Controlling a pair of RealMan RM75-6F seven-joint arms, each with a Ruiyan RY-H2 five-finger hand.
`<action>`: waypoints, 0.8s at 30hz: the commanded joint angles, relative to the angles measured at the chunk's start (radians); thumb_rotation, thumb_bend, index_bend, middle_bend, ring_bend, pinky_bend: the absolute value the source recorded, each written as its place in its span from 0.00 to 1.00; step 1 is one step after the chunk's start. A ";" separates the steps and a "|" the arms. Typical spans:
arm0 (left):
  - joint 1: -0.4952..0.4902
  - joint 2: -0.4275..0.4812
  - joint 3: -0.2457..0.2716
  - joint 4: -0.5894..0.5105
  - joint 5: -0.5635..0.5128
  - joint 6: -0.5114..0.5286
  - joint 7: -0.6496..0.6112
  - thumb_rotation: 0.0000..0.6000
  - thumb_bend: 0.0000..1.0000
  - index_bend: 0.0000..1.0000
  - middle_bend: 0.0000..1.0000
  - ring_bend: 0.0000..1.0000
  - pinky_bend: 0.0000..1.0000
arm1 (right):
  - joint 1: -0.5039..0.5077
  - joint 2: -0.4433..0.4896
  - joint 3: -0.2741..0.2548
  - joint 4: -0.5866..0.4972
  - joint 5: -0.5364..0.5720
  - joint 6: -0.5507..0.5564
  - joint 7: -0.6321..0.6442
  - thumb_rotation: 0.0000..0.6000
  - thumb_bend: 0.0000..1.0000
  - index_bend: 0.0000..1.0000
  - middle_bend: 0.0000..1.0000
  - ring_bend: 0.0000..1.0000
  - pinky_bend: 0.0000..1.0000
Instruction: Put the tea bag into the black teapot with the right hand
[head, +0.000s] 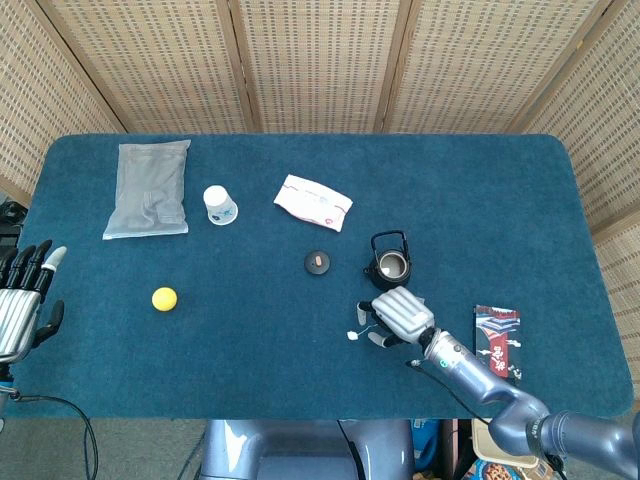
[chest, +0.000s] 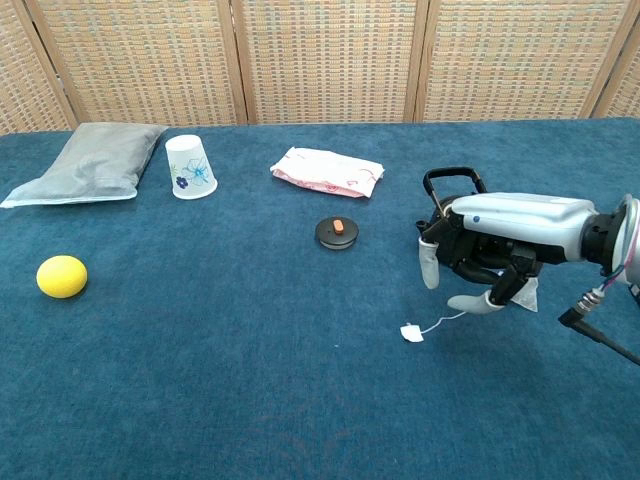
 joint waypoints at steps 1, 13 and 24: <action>0.000 -0.001 0.001 0.001 -0.001 -0.001 -0.001 1.00 0.54 0.00 0.00 0.00 0.00 | 0.004 -0.013 -0.002 0.009 0.009 -0.004 -0.009 1.00 0.50 0.52 0.92 0.91 0.95; 0.001 -0.004 0.006 0.011 -0.006 -0.006 -0.010 1.00 0.54 0.00 0.00 0.00 0.00 | 0.014 -0.061 0.004 0.048 0.047 -0.006 -0.071 1.00 0.50 0.53 0.92 0.91 0.95; 0.002 -0.010 0.012 0.023 -0.006 -0.007 -0.025 1.00 0.54 0.00 0.00 0.00 0.00 | 0.028 -0.111 0.007 0.074 0.070 -0.009 -0.152 1.00 0.50 0.53 0.92 0.91 0.96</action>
